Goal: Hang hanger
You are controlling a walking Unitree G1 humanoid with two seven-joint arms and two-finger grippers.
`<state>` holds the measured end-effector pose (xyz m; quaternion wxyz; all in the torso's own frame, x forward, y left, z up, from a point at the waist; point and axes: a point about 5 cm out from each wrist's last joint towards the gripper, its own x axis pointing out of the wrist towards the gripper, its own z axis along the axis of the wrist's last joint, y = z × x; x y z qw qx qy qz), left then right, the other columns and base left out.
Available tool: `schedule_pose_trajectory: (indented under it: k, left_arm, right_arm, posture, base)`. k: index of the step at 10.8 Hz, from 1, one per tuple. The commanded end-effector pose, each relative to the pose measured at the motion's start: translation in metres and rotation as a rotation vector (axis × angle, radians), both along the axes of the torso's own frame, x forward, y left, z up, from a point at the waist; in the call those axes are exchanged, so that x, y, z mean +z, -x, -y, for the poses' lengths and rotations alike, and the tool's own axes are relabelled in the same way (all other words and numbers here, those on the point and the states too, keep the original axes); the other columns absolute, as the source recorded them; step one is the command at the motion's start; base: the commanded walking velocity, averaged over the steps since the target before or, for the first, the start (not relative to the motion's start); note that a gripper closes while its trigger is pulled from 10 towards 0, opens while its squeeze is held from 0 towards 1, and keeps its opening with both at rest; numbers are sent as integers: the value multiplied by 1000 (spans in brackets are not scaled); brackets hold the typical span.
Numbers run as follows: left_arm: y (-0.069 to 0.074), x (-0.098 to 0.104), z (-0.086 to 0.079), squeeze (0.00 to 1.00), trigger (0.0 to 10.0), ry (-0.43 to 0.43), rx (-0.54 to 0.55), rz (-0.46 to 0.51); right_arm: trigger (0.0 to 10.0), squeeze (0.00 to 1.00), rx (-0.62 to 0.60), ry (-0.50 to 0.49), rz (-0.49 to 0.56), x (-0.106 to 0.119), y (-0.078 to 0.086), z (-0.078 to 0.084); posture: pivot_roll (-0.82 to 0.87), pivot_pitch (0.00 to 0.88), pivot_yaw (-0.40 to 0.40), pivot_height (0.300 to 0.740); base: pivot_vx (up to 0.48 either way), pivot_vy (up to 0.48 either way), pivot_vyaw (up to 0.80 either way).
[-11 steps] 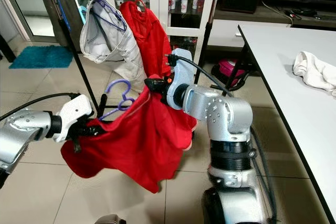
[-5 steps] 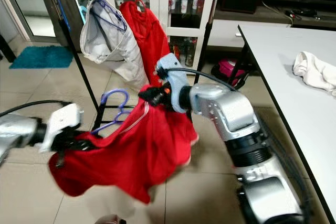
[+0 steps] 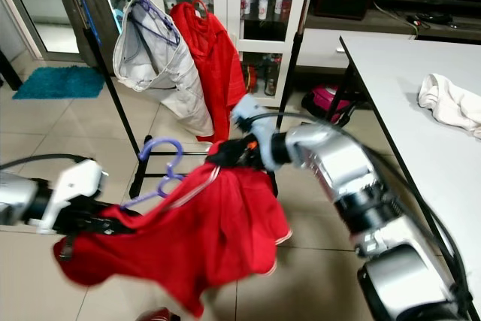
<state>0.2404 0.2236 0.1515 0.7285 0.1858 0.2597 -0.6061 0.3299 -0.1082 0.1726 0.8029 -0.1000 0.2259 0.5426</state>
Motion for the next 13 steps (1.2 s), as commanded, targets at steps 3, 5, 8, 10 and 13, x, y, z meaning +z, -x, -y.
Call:
schedule_pose_trajectory:
  k: [3,5,8,10,13]
  left_arm:
    - [4,22,-24,0,0,42,121,50]
    - [3,35,-33,0,0,128,189,61]
    - [2,33,-45,0,0,29,246,88]
    - [0,35,-43,0,0,40,248,94]
    - [0,34,-45,0,0,8,240,90]
  right_arm:
    - [10000,1000,-192,24,101,10,-26,44]
    - [10000,1000,-198,19,108,7,-24,60]
    - [10000,1000,3,2,214,0,3,51]
    - [10000,1000,44,39,159,-23,20,36]
    - [10000,0,-207,66,172,-32,10,49]
  posture:
    - [50,0,-4,740]
    - [53,0,-4,740]
    - [51,0,1,740]
    - [51,0,1,740]
    - [57,0,7,740]
  base:
    - [0,0,0]
    - [0,0,0]
    - [0,0,0]
    - [0,0,0]
    - [0,0,0]
